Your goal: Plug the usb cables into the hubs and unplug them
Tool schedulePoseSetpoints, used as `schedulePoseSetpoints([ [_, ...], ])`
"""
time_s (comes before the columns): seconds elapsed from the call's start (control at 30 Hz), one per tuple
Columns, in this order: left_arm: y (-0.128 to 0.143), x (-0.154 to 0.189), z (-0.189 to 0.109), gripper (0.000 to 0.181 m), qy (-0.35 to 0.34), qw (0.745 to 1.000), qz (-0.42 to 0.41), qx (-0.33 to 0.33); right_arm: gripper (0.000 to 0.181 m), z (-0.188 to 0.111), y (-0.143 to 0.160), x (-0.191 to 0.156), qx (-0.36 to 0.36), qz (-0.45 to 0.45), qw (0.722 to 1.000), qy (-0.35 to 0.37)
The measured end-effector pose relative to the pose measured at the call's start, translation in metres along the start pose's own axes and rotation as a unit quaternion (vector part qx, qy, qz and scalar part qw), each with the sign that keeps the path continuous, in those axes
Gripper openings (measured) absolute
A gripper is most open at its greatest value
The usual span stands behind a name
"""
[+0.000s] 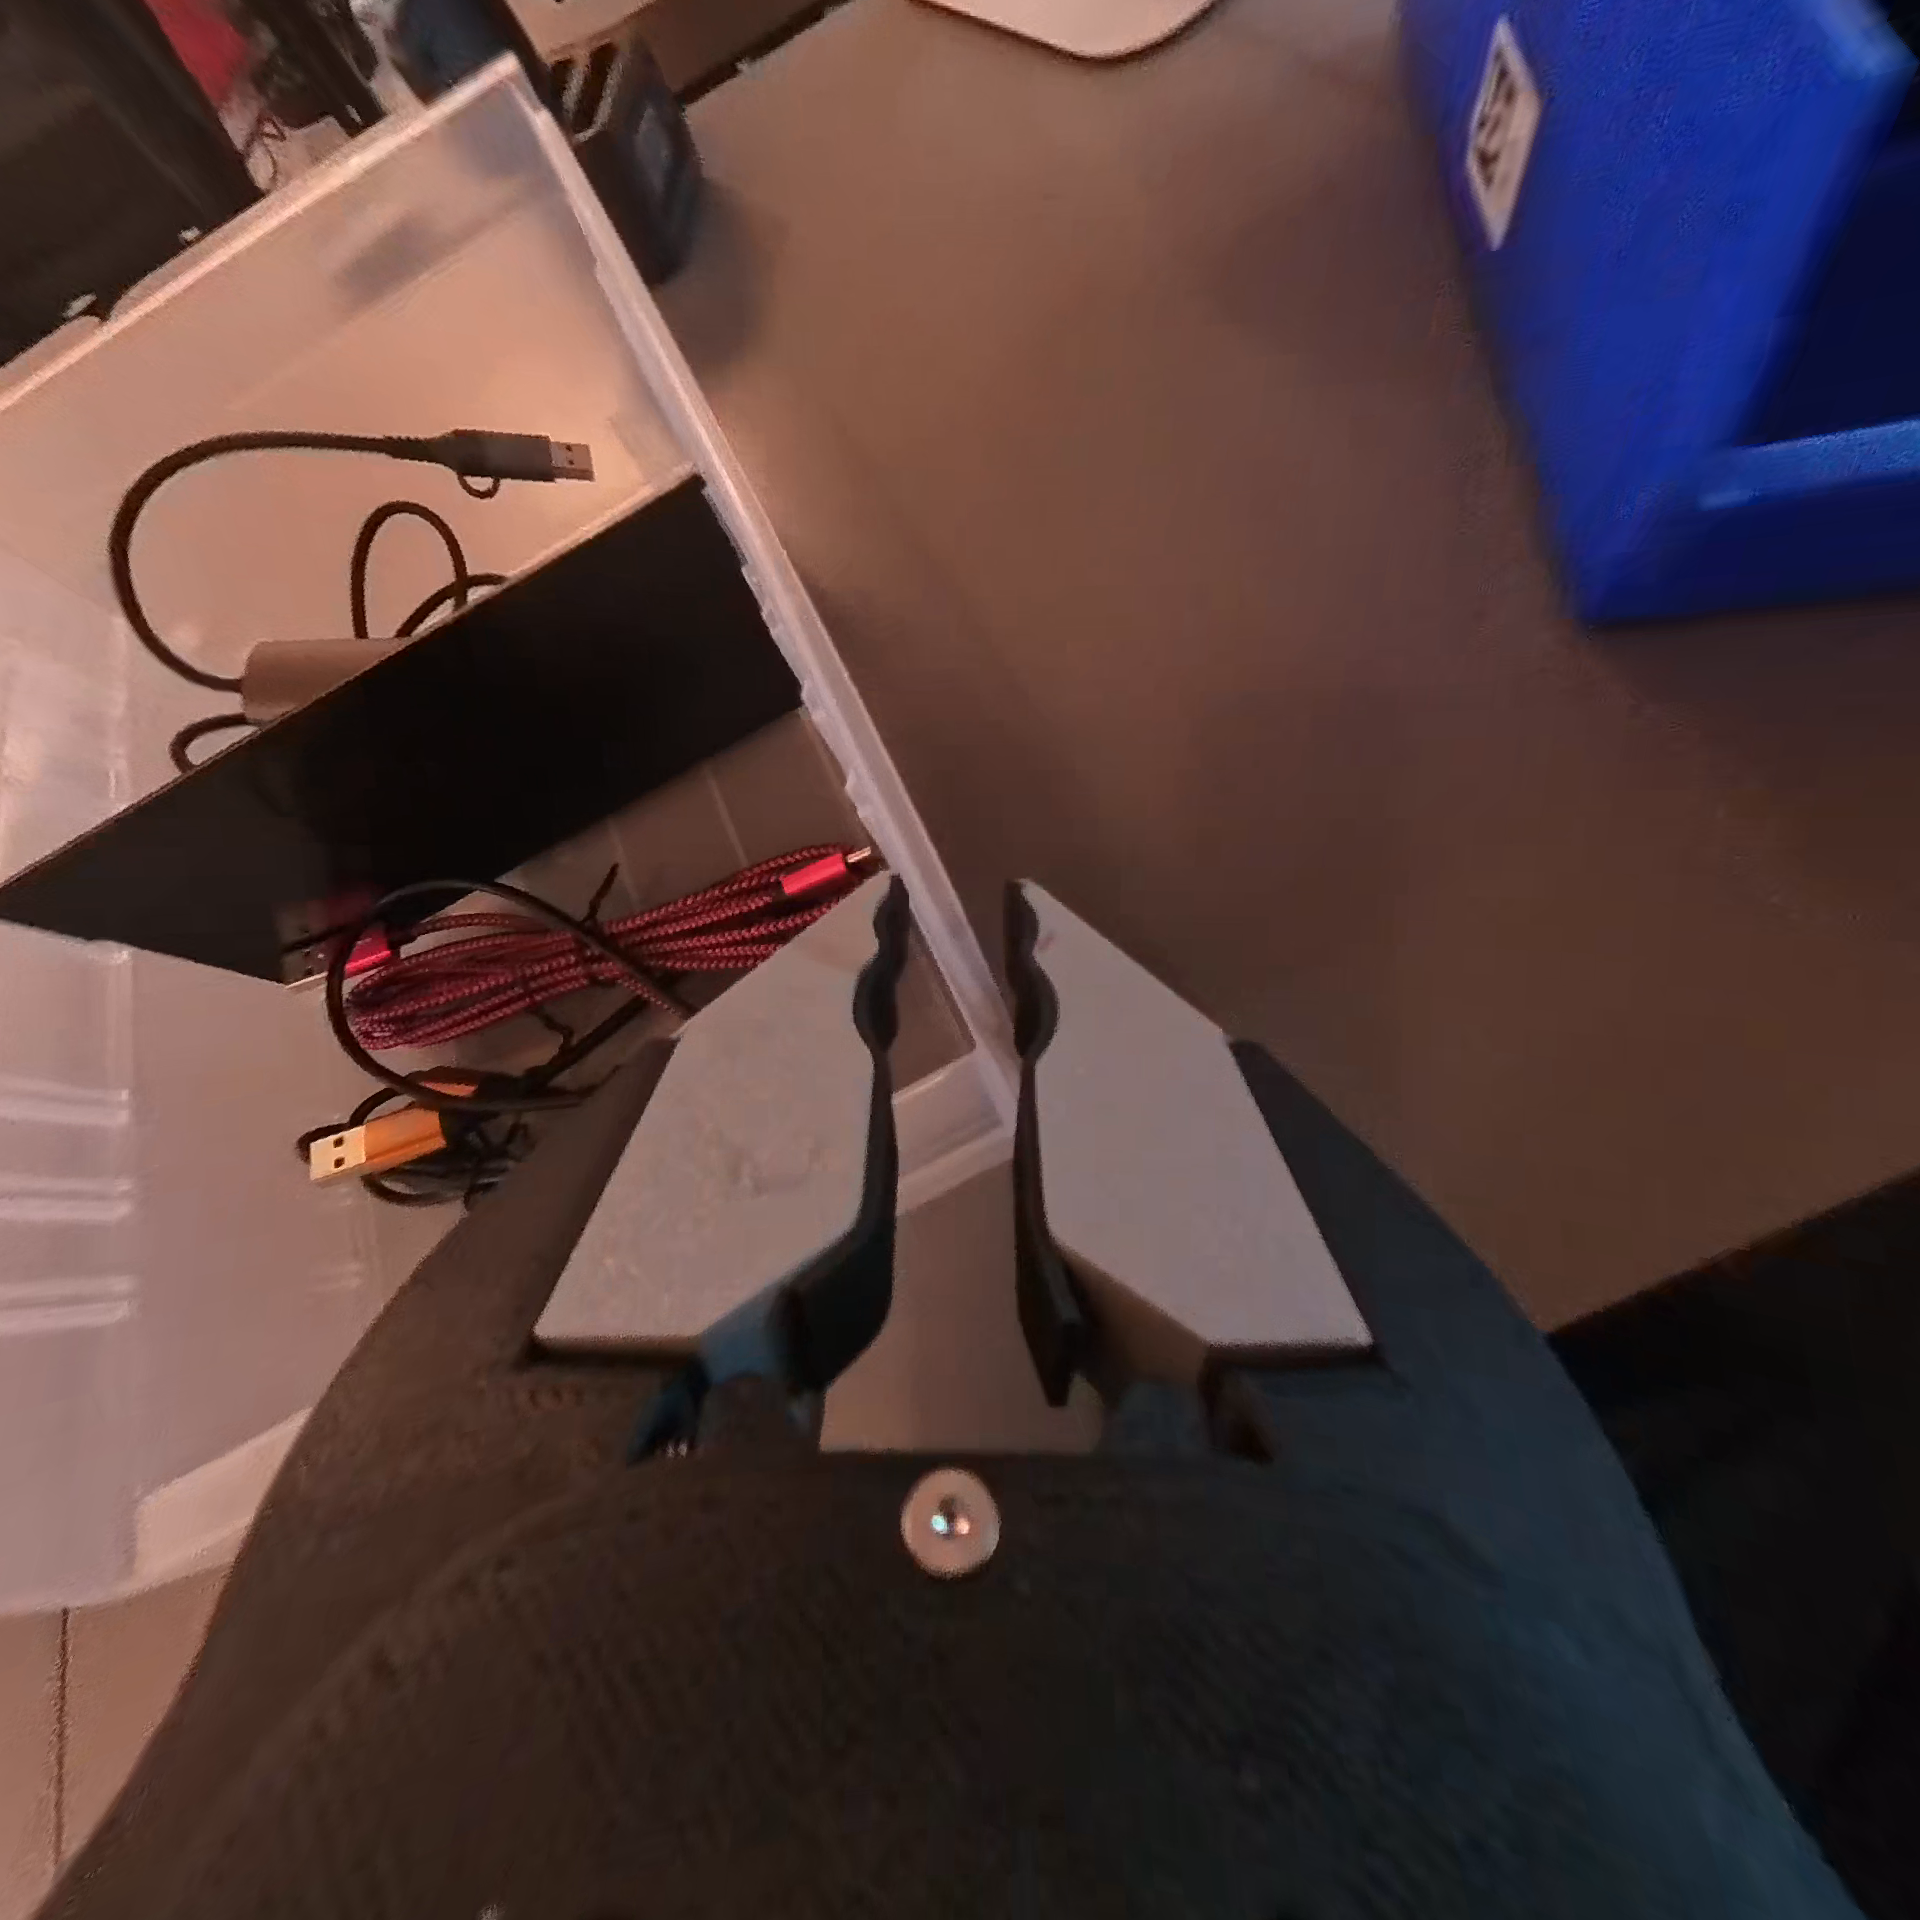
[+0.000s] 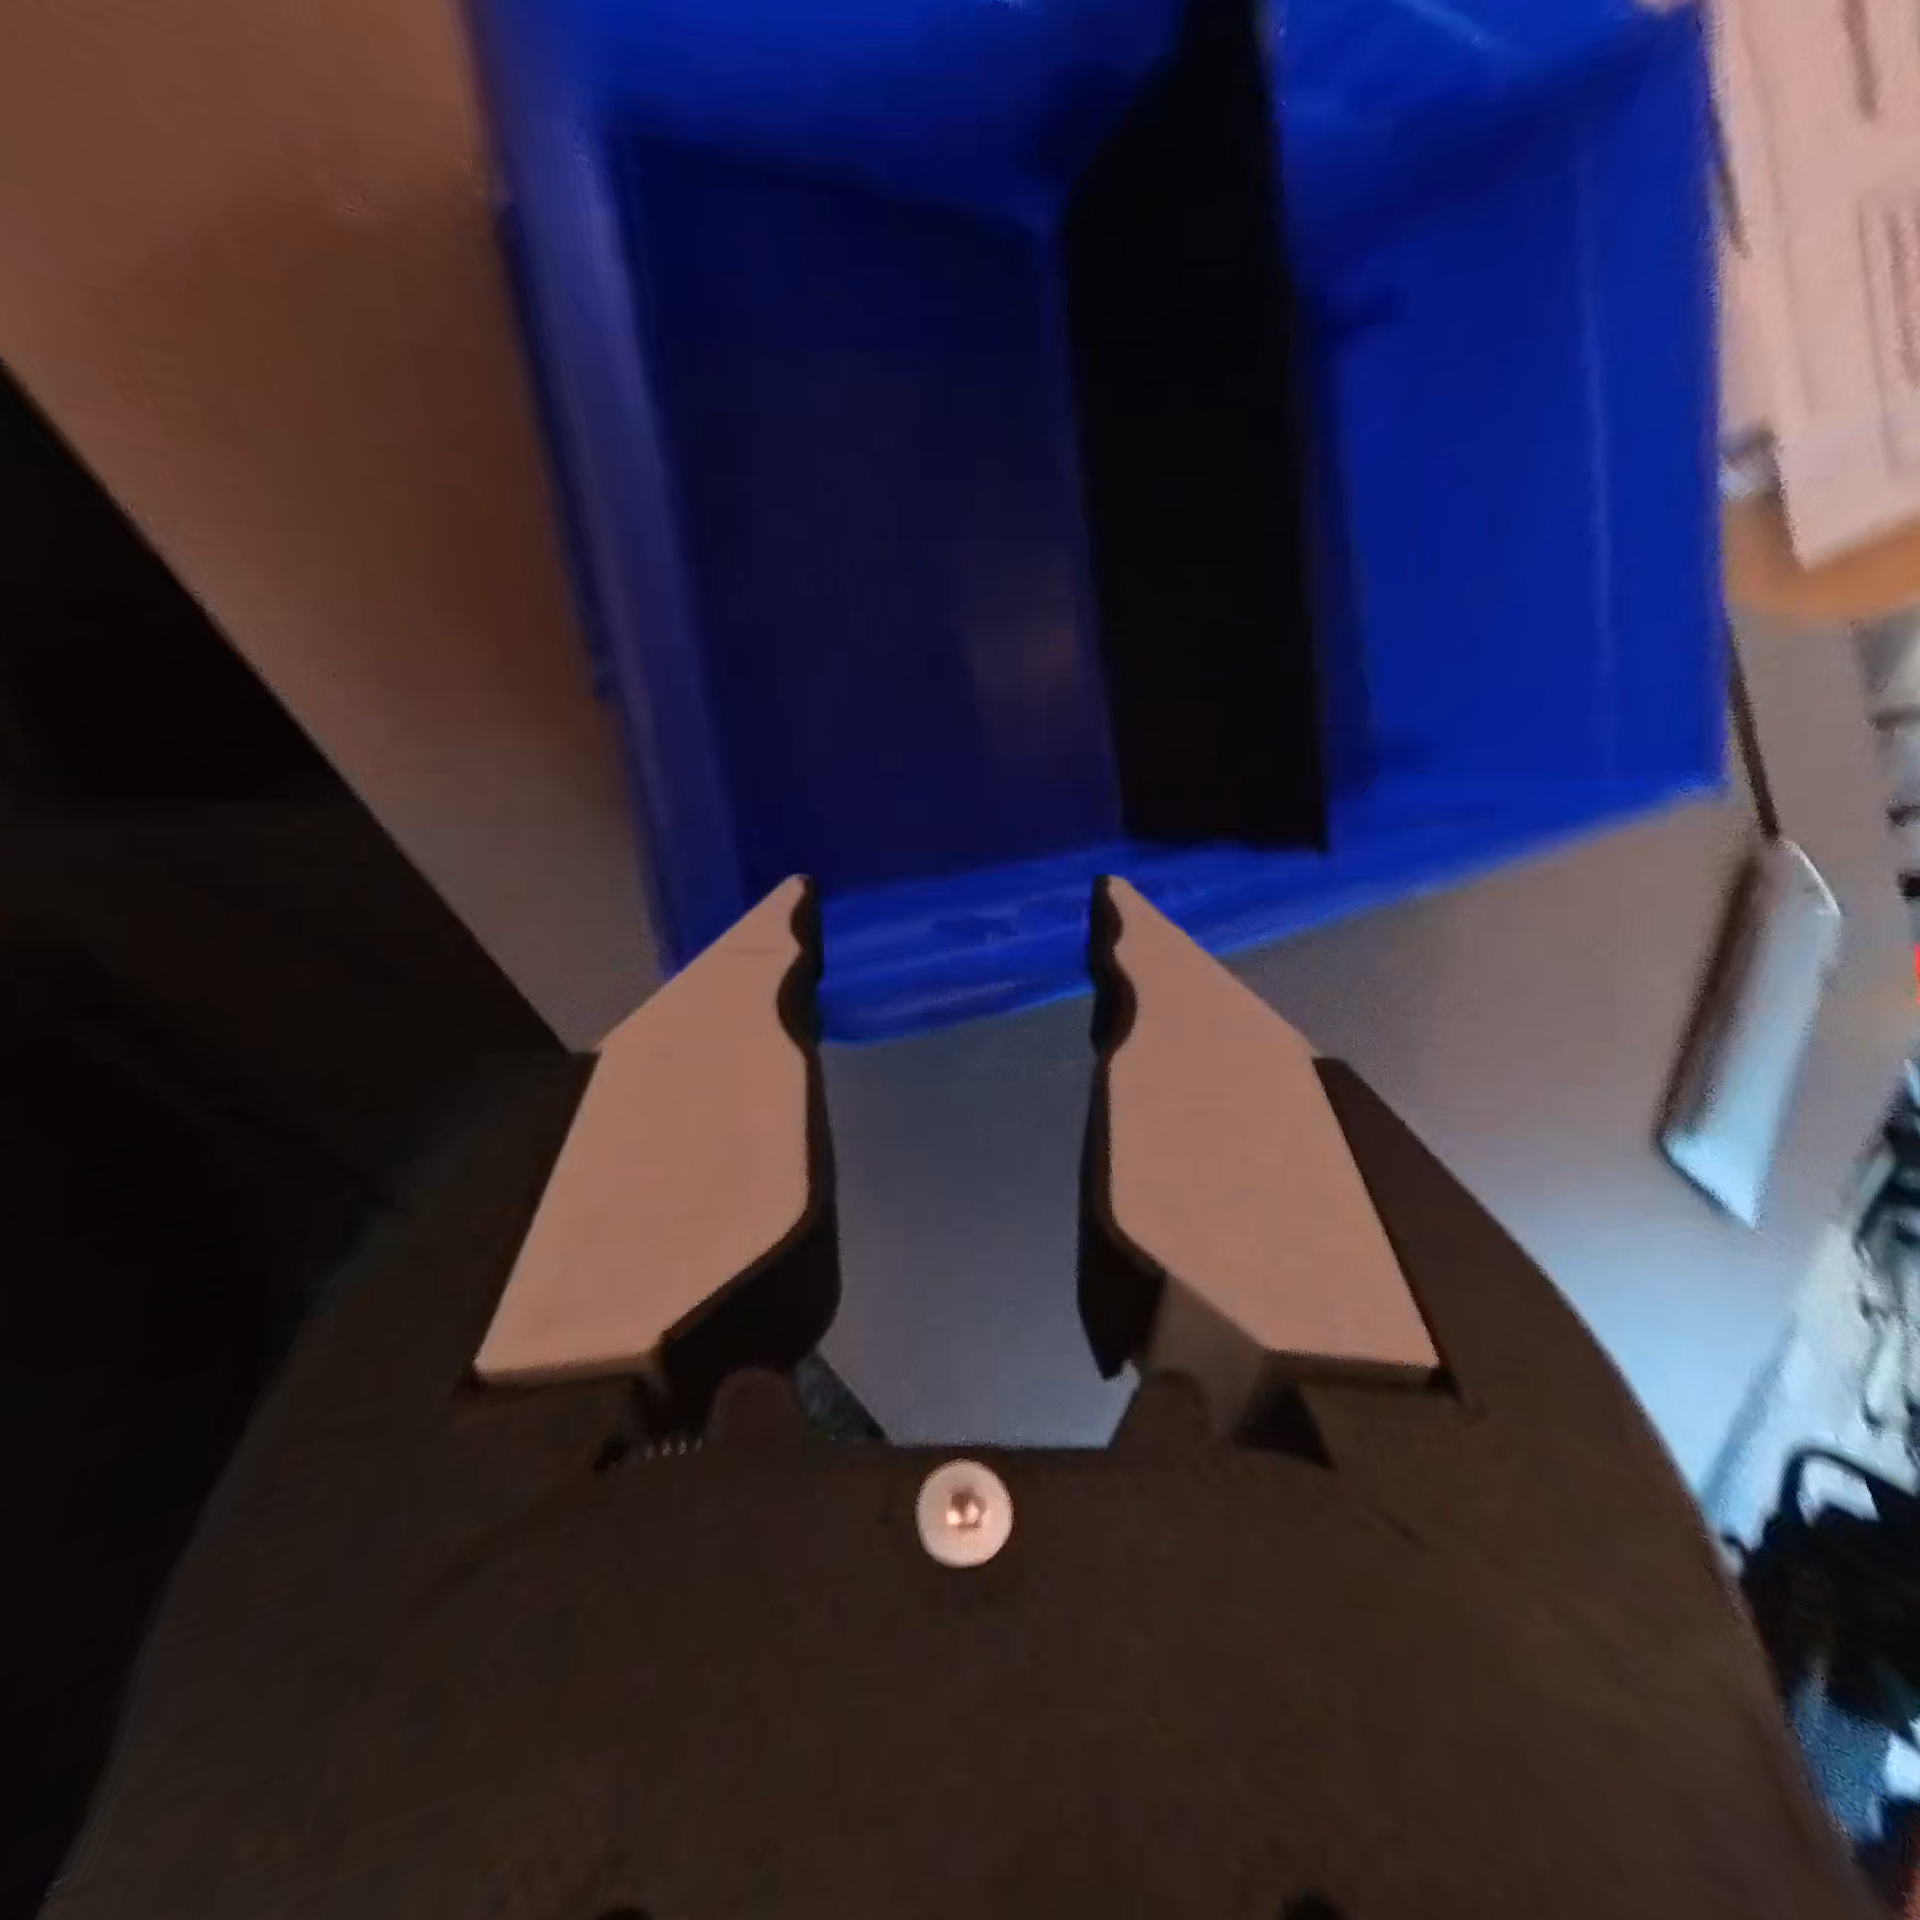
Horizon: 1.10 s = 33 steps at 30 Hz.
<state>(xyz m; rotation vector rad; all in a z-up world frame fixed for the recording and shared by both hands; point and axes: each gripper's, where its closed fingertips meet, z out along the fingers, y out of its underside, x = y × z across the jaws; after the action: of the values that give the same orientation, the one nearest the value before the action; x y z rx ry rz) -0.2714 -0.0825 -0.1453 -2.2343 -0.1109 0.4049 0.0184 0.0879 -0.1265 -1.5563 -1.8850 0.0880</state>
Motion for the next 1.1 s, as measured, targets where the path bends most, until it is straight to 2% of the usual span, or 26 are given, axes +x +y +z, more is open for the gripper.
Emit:
schedulePoseSetpoints([
  [0.13,0.018,-0.007,-0.015,0.017,0.060,0.997,-0.047,-0.023,0.033,-0.024,0.076,0.066,-0.055,0.071,0.993,0.071],
  [0.17,0.022,-0.011,-0.018,0.019,0.066,0.996,-0.060,-0.026,0.036,-0.029,0.096,0.081,-0.072,0.108,0.988,0.081],
  [0.23,0.025,-0.018,-0.021,0.024,0.071,0.994,-0.085,-0.025,0.056,-0.036,0.122,0.093,-0.084,0.175,0.978,0.079],
  [0.33,0.018,-0.013,-0.020,0.022,0.082,0.992,-0.094,-0.008,0.058,-0.042,0.108,0.059,0.003,0.187,0.982,-0.009],
  [0.37,0.019,-0.014,-0.018,0.018,0.067,0.994,-0.084,-0.013,0.037,-0.044,0.105,0.045,0.024,0.188,0.981,-0.037],
  [0.43,0.019,-0.018,-0.017,0.012,0.035,0.998,-0.056,-0.019,0.022,-0.047,0.112,0.038,0.033,0.195,0.979,-0.057],
  [0.47,0.020,-0.018,-0.017,0.011,0.026,0.998,-0.048,-0.024,0.039,-0.050,0.119,0.046,0.029,0.207,0.977,-0.052],
  [0.5,0.020,-0.019,-0.017,0.010,0.021,0.998,-0.046,-0.028,0.049,-0.054,0.126,0.060,0.028,0.228,0.973,-0.034],
  [0.57,0.021,-0.019,-0.018,0.009,0.015,0.998,-0.045,-0.032,0.049,-0.067,0.128,0.080,0.063,0.258,0.964,-0.025],
  [0.63,0.022,-0.021,-0.019,0.008,0.009,0.999,-0.039,-0.035,0.052,-0.086,0.107,0.069,0.145,0.250,0.952,-0.102],
  [0.7,0.025,-0.025,-0.020,0.007,-0.004,0.999,-0.028,-0.044,0.072,-0.105,0.081,0.032,0.218,0.206,0.928,-0.221],
  [0.73,0.026,-0.026,-0.021,0.007,-0.008,0.998,-0.024,-0.049,0.082,-0.106,0.076,0.015,0.222,0.191,0.921,-0.257],
  [0.8,0.027,-0.026,-0.021,0.006,-0.011,0.998,-0.021,-0.054,0.077,-0.083,0.078,-0.004,0.173,0.163,0.938,-0.252],
  [0.87,0.026,-0.023,-0.021,0.007,-0.003,0.998,-0.026,-0.052,0.058,-0.053,0.081,-0.015,0.119,0.139,0.959,-0.217],
  [0.93,0.022,-0.015,-0.020,0.009,0.017,0.998,-0.036,-0.041,0.063,-0.032,0.086,-0.030,0.074,0.106,0.969,-0.212],
  [1.0,0.018,-0.008,-0.019,0.012,0.036,0.998,-0.042,-0.031,0.020,-0.008,0.102,-0.012,0.019,0.069,0.991,-0.111],
  [1.03,0.017,-0.006,-0.019,0.013,0.041,0.998,-0.042,-0.029,0.020,-0.003,0.105,-0.002,0.008,0.059,0.996,-0.073],
  [1.1,0.017,-0.003,-0.019,0.015,0.047,0.998,-0.037,-0.031,0.014,-0.002,0.102,0.002,0.007,0.086,0.994,-0.073],
])
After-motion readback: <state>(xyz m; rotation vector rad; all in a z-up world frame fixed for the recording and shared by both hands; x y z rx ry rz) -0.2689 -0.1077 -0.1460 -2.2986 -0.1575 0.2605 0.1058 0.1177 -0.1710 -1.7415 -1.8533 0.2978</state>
